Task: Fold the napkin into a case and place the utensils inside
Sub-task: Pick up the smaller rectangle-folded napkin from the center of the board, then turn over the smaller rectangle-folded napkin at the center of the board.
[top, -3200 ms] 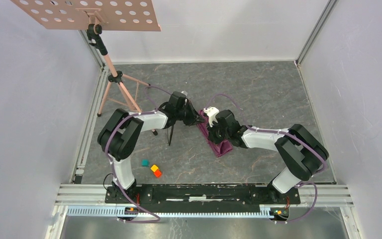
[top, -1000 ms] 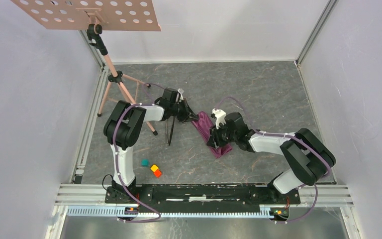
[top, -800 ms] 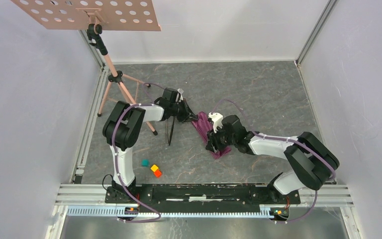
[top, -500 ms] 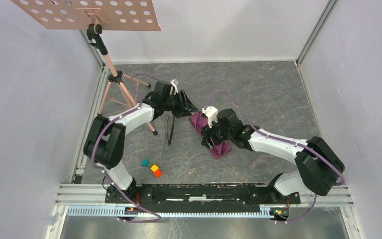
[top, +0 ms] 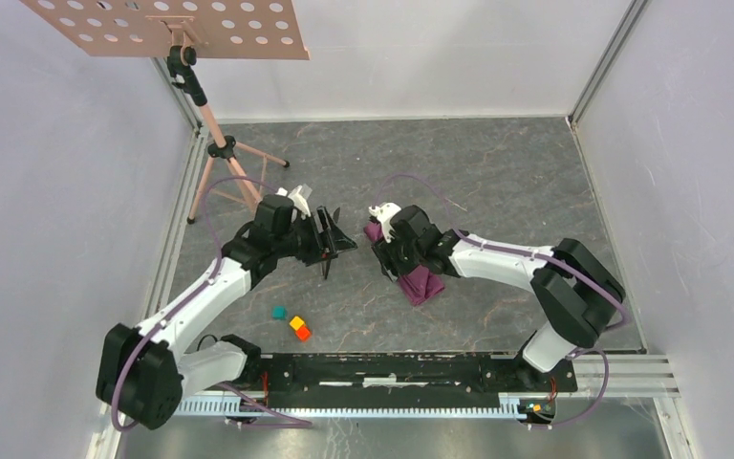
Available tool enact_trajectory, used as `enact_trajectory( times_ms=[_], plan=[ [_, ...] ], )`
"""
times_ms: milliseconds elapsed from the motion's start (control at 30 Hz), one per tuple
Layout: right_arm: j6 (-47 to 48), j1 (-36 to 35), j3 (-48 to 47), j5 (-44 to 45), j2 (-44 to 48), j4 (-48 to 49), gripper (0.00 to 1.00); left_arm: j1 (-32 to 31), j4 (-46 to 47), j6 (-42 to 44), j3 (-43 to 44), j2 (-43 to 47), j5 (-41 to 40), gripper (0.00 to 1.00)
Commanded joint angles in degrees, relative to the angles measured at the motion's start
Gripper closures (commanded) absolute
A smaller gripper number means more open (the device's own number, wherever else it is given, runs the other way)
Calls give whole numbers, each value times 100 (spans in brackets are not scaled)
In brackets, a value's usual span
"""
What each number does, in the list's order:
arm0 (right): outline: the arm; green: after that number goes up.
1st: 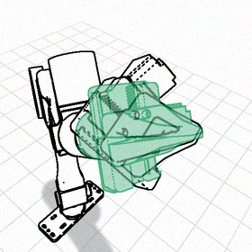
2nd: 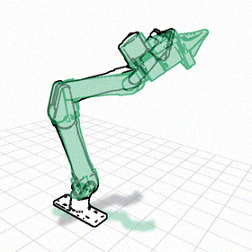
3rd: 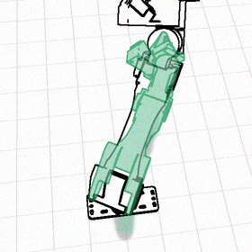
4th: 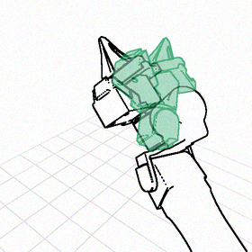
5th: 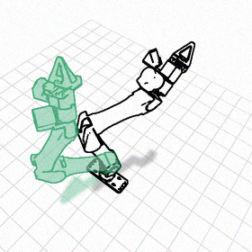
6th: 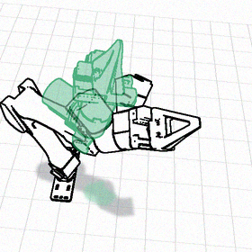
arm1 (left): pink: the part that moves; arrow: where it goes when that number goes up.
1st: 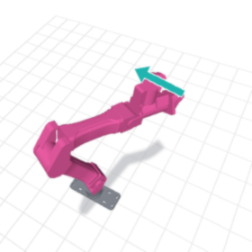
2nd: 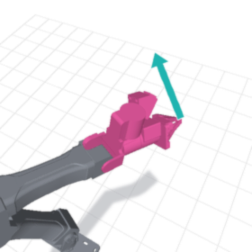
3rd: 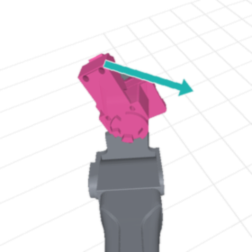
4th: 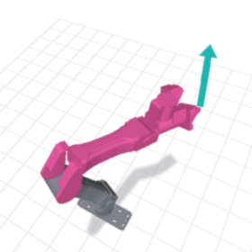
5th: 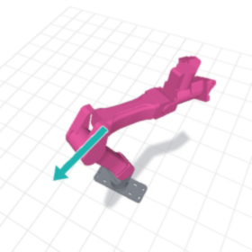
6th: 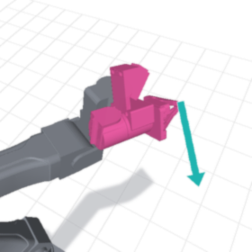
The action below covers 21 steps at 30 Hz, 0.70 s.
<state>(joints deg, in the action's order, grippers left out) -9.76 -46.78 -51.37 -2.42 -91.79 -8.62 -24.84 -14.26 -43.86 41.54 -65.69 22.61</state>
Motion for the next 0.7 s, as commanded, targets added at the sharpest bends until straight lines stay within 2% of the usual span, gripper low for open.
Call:
enact_trajectory(
  times_ms=[0,333,400,567,667],
  plan=[
    [-42,-151,-329,653,-229,-124,39,-13,-172,-34,-345,741,68,27],
    [-95,-433,-340,1168,-691,-114,43,-5,-517,-27,-534,1470,136,27],
    [-123,-481,-292,1389,-784,-92,52,-4,-555,-27,-518,1522,132,27],
    [-166,-690,-171,2137,-845,-38,82,-9,-649,-18,-499,1636,135,28],
    [-186,-798,-227,2135,-735,25,99,-10,-730,-13,-531,1699,69,28]
  ],
)
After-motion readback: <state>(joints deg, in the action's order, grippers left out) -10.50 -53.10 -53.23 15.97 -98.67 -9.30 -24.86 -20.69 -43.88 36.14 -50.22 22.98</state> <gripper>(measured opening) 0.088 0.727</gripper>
